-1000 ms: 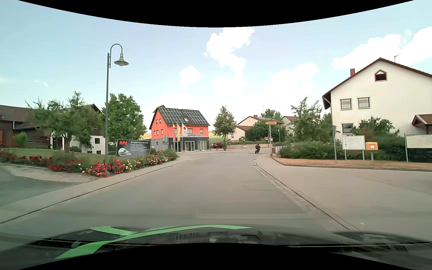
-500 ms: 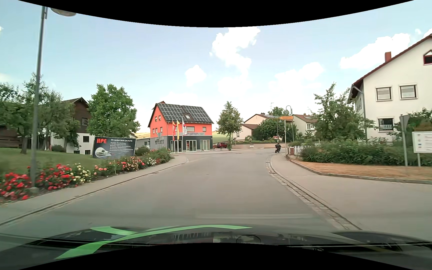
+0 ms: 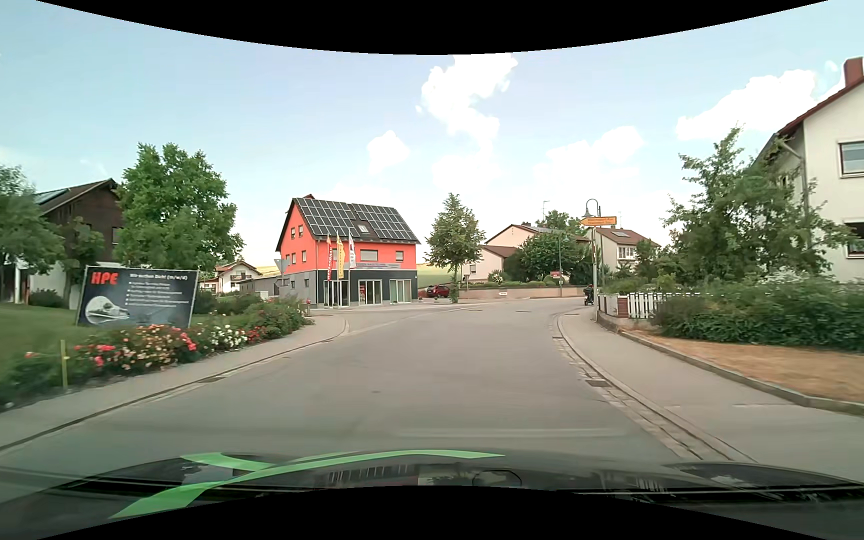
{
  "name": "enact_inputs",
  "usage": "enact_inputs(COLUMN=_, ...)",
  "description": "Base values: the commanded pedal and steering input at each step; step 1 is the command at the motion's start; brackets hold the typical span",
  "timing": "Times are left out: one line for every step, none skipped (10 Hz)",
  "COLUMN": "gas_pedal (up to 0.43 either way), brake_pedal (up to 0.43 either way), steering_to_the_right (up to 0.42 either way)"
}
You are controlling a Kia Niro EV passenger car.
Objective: Follow the waypoints while adhering to traffic rules and regulations
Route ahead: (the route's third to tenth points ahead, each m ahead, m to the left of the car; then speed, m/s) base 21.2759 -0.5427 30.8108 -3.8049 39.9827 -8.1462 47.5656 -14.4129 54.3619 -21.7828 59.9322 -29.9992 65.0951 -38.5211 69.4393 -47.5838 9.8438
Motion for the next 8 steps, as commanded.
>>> enact_inputs(gas_pedal=0.079, brake_pedal=0.0, steering_to_the_right=0.03)
enact_inputs(gas_pedal=0.079, brake_pedal=0.0, steering_to_the_right=0.031)
enact_inputs(gas_pedal=0.059, brake_pedal=0.0, steering_to_the_right=0.032)
enact_inputs(gas_pedal=0.059, brake_pedal=0.0, steering_to_the_right=0.033)
enact_inputs(gas_pedal=0.059, brake_pedal=0.0, steering_to_the_right=0.033)
enact_inputs(gas_pedal=0.059, brake_pedal=0.0, steering_to_the_right=0.033)
enact_inputs(gas_pedal=0.059, brake_pedal=0.0, steering_to_the_right=0.034)
enact_inputs(gas_pedal=0.059, brake_pedal=0.0, steering_to_the_right=0.035)
